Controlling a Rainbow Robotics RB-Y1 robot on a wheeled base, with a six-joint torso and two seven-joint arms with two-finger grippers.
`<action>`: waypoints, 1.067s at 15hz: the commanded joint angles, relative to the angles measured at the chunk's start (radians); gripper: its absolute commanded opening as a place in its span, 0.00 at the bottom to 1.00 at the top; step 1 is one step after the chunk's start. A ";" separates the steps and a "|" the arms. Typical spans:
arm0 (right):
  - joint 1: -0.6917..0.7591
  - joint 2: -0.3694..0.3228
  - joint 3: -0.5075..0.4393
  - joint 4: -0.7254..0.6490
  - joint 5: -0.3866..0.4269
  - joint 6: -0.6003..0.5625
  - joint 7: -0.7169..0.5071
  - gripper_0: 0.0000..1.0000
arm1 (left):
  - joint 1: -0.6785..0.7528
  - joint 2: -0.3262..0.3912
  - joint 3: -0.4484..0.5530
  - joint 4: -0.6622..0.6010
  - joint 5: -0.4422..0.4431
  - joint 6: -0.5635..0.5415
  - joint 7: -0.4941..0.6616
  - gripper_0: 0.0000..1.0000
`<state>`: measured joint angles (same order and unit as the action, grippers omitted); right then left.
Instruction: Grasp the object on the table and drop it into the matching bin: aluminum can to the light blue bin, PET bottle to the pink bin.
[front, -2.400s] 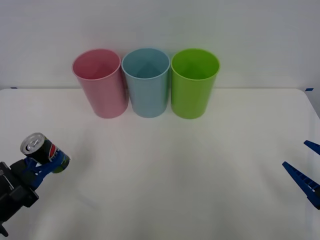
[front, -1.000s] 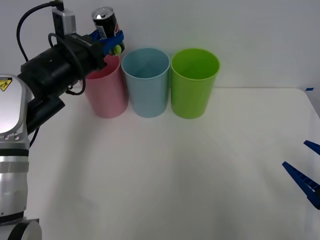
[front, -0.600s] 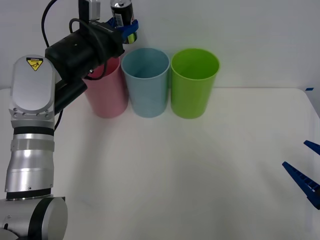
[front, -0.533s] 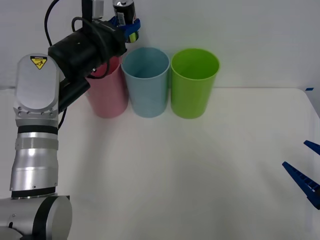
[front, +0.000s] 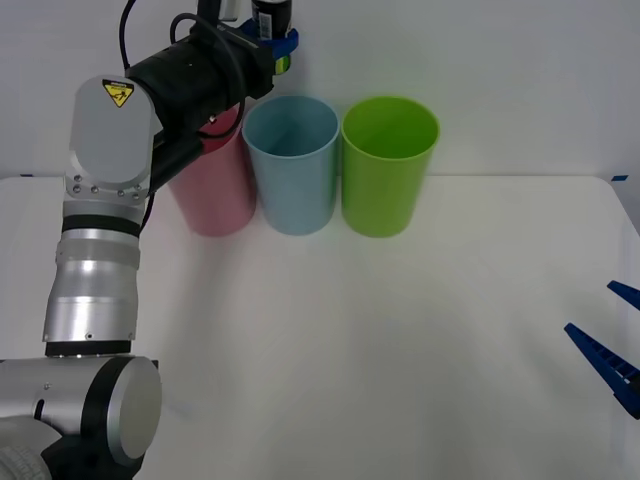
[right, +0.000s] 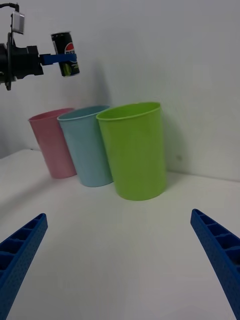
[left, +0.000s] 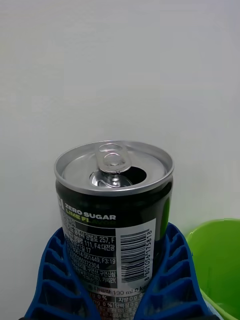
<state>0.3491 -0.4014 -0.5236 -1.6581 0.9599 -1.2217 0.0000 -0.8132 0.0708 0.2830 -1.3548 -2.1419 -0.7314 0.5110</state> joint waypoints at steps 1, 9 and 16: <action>0.000 0.000 0.000 0.000 0.000 0.000 0.000 1.00 | -0.003 -0.003 -0.005 -0.001 -0.016 0.003 0.001 0.01; 0.000 0.000 0.000 0.000 0.000 0.000 0.000 1.00 | -0.001 -0.003 -0.013 0.000 -0.015 0.015 -0.002 0.50; 0.000 0.000 0.000 0.000 0.000 0.000 0.000 1.00 | -0.001 -0.003 -0.010 0.000 -0.007 0.018 0.006 1.00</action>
<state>0.3491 -0.4014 -0.5236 -1.6581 0.9599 -1.2217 0.0000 -0.8148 0.0675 0.2727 -1.3546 -2.1508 -0.7132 0.5158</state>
